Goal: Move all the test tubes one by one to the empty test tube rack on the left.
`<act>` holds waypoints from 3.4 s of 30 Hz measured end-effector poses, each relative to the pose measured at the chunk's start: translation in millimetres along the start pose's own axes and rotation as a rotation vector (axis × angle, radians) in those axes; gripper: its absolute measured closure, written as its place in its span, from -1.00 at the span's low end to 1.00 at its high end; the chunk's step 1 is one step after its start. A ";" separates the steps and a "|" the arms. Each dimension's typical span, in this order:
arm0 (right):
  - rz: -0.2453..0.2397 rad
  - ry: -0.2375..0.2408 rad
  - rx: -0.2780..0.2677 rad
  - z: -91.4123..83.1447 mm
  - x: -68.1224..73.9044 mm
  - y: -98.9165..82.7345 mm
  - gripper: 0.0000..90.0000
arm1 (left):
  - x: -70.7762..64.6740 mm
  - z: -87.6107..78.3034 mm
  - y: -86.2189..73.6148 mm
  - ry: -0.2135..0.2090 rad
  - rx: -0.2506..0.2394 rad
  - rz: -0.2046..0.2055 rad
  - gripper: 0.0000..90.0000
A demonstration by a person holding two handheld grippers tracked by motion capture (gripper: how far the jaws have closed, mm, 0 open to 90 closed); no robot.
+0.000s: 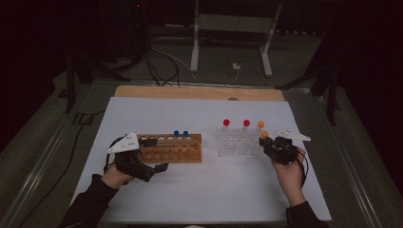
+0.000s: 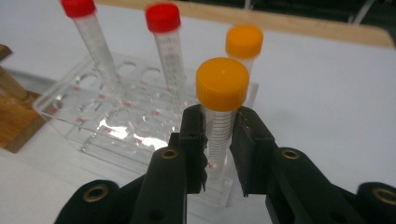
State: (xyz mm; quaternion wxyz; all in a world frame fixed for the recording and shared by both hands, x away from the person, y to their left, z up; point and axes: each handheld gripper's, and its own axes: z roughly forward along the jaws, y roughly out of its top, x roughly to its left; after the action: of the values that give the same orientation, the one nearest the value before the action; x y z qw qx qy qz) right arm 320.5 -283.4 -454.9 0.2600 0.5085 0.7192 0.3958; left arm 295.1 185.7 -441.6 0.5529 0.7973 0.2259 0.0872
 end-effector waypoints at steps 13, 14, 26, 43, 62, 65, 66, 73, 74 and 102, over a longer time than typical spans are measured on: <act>-0.091 -0.024 -0.119 -31.6 13.5 18.1 0.65 | -1.4 0.2 2.3 -0.012 -0.003 -0.001 -0.98; -0.096 -0.017 -0.121 -32.7 15.0 18.7 0.65 | -1.7 0.3 2.6 -0.011 -0.002 0.000 -0.98; -0.148 0.127 -0.128 -37.8 47.4 24.1 0.65 | -6.1 4.9 5.6 -0.031 0.005 0.001 -0.98; -0.237 0.306 -0.049 -18.0 100.3 16.2 0.65 | -14.5 17.0 17.0 -0.055 0.028 0.001 -0.97; -0.315 0.434 -0.008 -7.9 142.3 8.9 0.65 | -30.9 37.9 31.2 -0.100 0.046 0.035 -0.88; -0.322 0.444 -0.005 -7.9 146.7 8.0 0.65 | -33.3 41.2 34.1 -0.108 0.042 0.038 -0.84; -0.322 0.449 -0.004 -7.9 147.5 7.4 0.65 | -34.5 42.4 35.0 -0.109 0.040 0.041 -0.83; -0.333 0.475 0.004 -7.9 155.6 4.6 0.65 | -41.9 51.0 38.9 -0.126 0.040 0.060 -0.64; -0.335 0.481 0.006 -8.0 157.3 4.2 0.65 | -42.3 51.7 39.0 -0.129 0.042 0.065 -0.62; -0.339 0.507 0.012 -8.9 164.9 2.4 0.64 | -50.3 76.9 34.1 -0.138 0.060 0.085 0.58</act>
State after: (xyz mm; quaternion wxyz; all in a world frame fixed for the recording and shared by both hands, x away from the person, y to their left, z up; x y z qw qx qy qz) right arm 257.4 -131.1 -443.4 0.1314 0.2678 0.8381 0.4567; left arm 289.6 88.2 -433.3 0.5390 0.8264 0.1554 0.0487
